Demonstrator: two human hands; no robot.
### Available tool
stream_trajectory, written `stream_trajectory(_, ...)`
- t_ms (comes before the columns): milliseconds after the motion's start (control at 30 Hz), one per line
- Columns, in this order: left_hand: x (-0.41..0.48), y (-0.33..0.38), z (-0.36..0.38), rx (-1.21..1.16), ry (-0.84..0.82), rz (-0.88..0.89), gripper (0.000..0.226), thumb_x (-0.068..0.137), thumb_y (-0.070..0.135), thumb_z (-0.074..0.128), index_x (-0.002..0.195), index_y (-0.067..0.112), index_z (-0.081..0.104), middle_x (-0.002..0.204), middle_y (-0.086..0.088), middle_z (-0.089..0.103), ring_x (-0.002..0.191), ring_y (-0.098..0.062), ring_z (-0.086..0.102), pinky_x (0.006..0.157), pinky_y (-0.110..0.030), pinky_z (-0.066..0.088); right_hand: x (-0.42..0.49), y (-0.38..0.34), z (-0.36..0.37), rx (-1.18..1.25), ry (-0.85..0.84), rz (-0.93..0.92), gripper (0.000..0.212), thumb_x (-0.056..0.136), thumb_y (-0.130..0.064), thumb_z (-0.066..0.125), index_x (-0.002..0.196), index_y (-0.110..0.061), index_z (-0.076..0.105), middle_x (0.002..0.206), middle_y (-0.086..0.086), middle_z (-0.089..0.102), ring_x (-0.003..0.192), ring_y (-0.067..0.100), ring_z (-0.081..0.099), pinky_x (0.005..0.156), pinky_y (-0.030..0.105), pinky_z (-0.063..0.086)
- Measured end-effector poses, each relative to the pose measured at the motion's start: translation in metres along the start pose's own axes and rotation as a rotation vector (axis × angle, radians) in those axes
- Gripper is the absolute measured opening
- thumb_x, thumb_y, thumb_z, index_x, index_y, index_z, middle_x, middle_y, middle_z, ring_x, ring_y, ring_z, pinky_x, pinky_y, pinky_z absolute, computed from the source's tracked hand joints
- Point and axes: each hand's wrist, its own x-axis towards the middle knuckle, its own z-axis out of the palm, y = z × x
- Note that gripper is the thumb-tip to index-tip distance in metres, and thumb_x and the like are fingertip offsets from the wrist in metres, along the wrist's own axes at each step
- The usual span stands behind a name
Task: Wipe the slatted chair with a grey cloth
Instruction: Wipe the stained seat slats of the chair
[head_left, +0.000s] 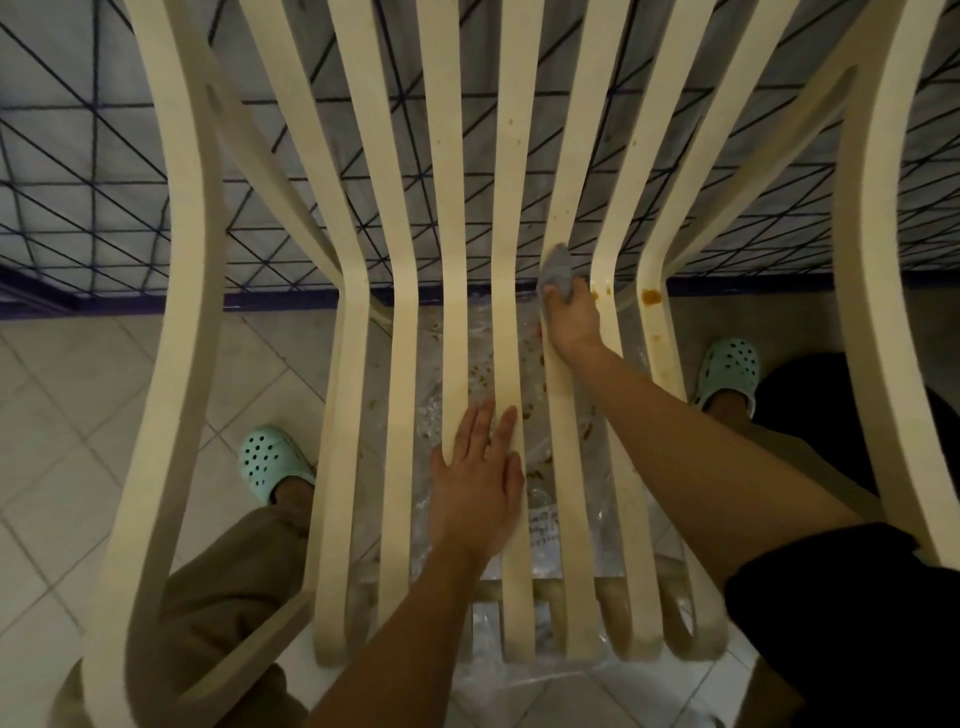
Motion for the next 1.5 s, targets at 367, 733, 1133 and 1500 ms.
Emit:
stream_trajectory(367,-0.001,-0.002,0.002,-0.009,0.038,0.014,0.054,0.103,0.04,0.021,0.155,0.032,0.011,0.164,0.007,0.003,0.15,-0.01,-0.005,0.112,-0.052,0.024,-0.036,0.004,0.004,-0.035,0.022,0.006,0.029,0.103,-0.024,0.043,0.127,-0.009,0.046,0.114,0.014,0.059,0.099,0.031,0.062,0.085,0.04,0.053)
stream_trajectory(733,0.003,-0.004,0.004,0.032,0.085,0.034,0.056,0.1,0.041,0.014,0.153,0.028,0.022,0.162,0.002,0.019,0.15,-0.012,0.006,0.108,-0.052,0.032,-0.131,0.044,-0.01,-0.046,-0.004,0.051,0.01,0.103,-0.027,0.044,0.1,-0.017,0.042,0.095,0.009,0.056,0.088,0.036,0.063,0.076,0.054,0.055)
stream_trajectory(1133,-0.038,0.006,0.013,0.099,0.012,0.019,0.067,0.091,0.052,-0.01,0.155,0.031,-0.005,0.161,0.008,-0.017,0.145,-0.009,-0.022,0.119,-0.055,0.006,-0.252,0.098,-0.039,-0.017,-0.081,0.098,0.03,0.103,-0.024,0.046,0.129,-0.01,0.046,0.12,0.01,0.063,0.109,0.028,0.062,0.091,0.036,0.052)
stream_trajectory(1500,-0.092,0.013,0.012,0.028,-0.081,0.002,0.059,0.1,0.051,0.006,0.153,0.034,-0.014,0.157,0.015,-0.027,0.143,-0.006,-0.029,0.116,-0.055,-0.002,-0.306,0.117,-0.055,-0.045,-0.144,0.085,0.04,0.103,-0.023,0.047,0.14,-0.011,0.039,0.121,0.013,0.065,0.104,0.026,0.065,0.083,0.028,0.049)
